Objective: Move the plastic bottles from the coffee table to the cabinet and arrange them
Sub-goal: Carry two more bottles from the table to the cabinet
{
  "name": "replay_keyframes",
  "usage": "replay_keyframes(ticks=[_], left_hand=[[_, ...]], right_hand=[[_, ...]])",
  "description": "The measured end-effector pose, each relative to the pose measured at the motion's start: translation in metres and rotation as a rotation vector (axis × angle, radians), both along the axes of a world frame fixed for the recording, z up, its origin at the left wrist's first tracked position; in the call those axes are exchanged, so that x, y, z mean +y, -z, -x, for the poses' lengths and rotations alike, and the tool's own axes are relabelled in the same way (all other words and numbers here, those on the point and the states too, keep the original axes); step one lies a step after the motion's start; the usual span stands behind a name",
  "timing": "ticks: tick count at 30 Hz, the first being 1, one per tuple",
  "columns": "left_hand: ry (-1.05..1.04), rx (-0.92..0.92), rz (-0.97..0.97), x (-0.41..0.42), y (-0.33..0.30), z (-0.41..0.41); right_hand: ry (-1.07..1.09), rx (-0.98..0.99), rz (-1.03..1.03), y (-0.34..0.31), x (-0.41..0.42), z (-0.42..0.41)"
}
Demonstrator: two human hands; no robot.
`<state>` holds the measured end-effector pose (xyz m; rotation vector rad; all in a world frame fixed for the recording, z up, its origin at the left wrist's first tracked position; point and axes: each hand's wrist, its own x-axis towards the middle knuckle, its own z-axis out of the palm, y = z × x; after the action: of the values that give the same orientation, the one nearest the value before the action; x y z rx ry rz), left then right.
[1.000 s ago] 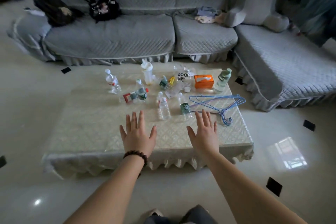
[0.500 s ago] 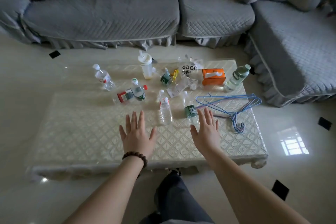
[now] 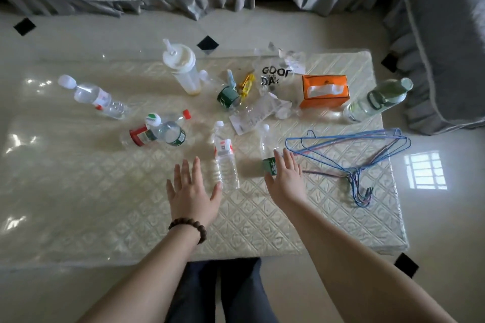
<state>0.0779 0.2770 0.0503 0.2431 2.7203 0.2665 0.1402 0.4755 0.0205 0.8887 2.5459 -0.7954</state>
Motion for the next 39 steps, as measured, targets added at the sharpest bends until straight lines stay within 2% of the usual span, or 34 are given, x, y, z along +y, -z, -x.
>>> replay_keyframes(ticks=[6, 13, 18, 22, 28, 35, 39], left_hand=[[-0.068, -0.038, -0.039, 0.016, 0.062, 0.025], [-0.255, -0.137, -0.124, 0.027, 0.102, 0.044], [-0.311, -0.179, -0.183, 0.045, 0.104, 0.058], [-0.422, -0.292, -0.213, 0.066, 0.112, 0.075], [-0.593, -0.35, -0.256, 0.087, 0.135, 0.103], [-0.641, -0.424, -0.33, 0.089, 0.152, 0.11], [-0.545, -0.378, -0.331, 0.079, 0.14, 0.108]], right_hand=[[0.031, -0.081, 0.056, 0.067, 0.016, 0.045], [0.209, -0.109, 0.103, 0.104, 0.018, 0.063], [0.269, -0.083, 0.119, 0.101, 0.021, 0.068], [0.27, 0.029, 0.13, 0.086, 0.023, 0.069], [0.292, 0.11, 0.135, 0.075, 0.024, 0.059], [0.307, 0.115, 0.145, 0.077, 0.021, 0.052], [0.309, 0.135, 0.141, 0.064, 0.019, 0.053]])
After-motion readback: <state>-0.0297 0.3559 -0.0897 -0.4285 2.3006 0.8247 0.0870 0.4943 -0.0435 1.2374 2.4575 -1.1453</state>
